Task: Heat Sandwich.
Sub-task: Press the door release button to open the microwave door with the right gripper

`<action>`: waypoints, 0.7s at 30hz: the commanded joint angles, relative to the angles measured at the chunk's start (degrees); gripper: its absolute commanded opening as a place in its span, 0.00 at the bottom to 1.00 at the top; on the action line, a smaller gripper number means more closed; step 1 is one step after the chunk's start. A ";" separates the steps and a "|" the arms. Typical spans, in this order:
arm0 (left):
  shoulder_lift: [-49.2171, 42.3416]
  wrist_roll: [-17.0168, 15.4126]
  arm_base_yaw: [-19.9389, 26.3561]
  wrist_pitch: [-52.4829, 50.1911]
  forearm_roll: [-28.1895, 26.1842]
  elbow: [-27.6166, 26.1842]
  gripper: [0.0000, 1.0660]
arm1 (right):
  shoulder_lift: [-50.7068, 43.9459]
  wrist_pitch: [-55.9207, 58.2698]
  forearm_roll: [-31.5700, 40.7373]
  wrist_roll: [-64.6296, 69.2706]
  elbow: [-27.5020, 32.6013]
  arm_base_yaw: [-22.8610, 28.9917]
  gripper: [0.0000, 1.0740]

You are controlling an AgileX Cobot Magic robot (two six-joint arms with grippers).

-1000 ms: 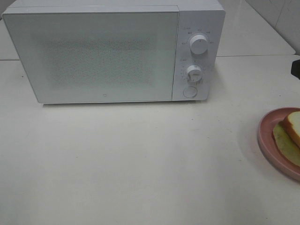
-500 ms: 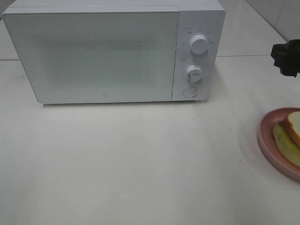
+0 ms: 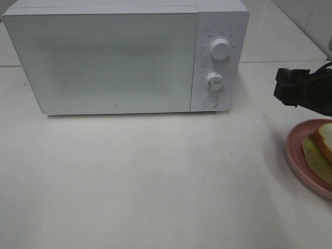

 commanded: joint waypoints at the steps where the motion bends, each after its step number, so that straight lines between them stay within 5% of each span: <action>1: -1.66 -0.29 0.11 -0.40 -0.17 0.17 0.95 | 1.43 -3.21 3.38 -2.52 0.06 3.50 0.71; 10: -1.66 -0.29 0.11 -0.40 -0.17 0.17 0.95 | 8.77 -12.09 17.76 -7.33 0.06 16.96 0.71; 21: -1.66 -0.29 0.11 -0.40 -0.17 0.17 0.95 | 15.41 -15.53 27.16 -7.39 -0.69 27.22 0.71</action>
